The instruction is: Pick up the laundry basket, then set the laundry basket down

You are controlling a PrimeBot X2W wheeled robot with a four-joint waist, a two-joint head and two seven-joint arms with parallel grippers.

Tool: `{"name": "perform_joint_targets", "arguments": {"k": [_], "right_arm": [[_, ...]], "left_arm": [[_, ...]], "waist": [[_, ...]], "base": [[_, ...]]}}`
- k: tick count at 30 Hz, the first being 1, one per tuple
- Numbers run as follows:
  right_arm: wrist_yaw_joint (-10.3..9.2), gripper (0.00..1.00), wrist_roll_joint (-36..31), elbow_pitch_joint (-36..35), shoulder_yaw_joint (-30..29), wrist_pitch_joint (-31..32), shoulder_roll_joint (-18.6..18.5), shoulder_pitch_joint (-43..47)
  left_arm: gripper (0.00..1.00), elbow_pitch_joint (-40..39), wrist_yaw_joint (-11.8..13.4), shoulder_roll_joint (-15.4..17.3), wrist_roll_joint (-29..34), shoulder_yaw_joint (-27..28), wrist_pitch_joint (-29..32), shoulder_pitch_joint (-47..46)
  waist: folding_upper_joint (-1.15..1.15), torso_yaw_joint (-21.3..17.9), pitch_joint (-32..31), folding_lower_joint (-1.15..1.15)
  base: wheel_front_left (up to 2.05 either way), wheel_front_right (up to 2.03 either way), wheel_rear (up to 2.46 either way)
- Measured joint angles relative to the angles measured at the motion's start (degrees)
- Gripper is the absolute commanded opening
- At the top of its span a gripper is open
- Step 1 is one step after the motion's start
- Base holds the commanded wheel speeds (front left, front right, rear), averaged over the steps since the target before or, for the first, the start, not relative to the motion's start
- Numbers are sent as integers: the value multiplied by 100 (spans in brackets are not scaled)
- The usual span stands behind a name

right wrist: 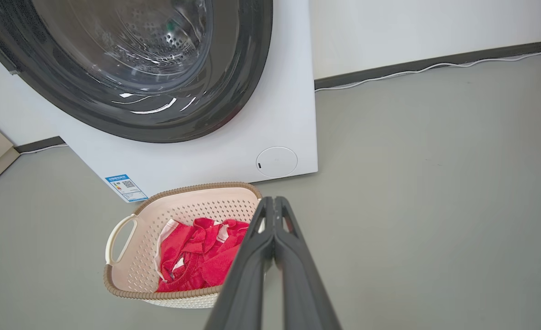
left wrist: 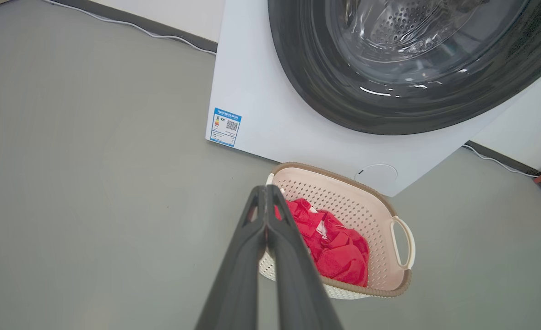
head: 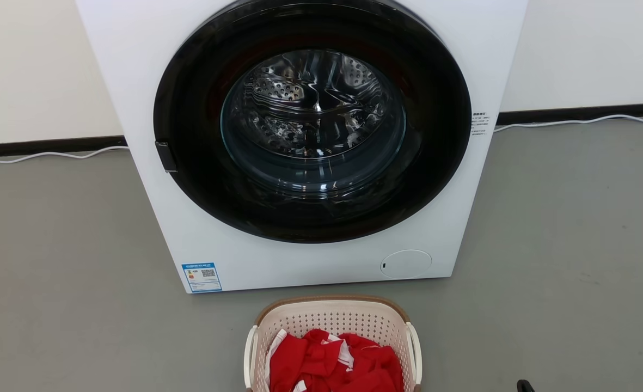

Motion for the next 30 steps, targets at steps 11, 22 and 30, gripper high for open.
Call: {"name": "perform_joint_targets", "arguments": {"k": [11,22,30], "right_arm": [[0,0,767,-110,-86,176,-3,-30],[0,0,1528,-234,-158,356,-8,-58],[-1,0,2140,-325,-215,511,-13,-171]], "left_arm": [[0,-115,-1,5,-644,91,182,-36],[0,-226,-5,14,-1256,191,374,-82],[0,-325,-7,20,-1780,272,511,-172]], "waist": [[0,14,53,0],[0,28,105,-1],[0,39,148,-1]], "base": [[0,0,0],[0,0,0],[0,0,0]]}}
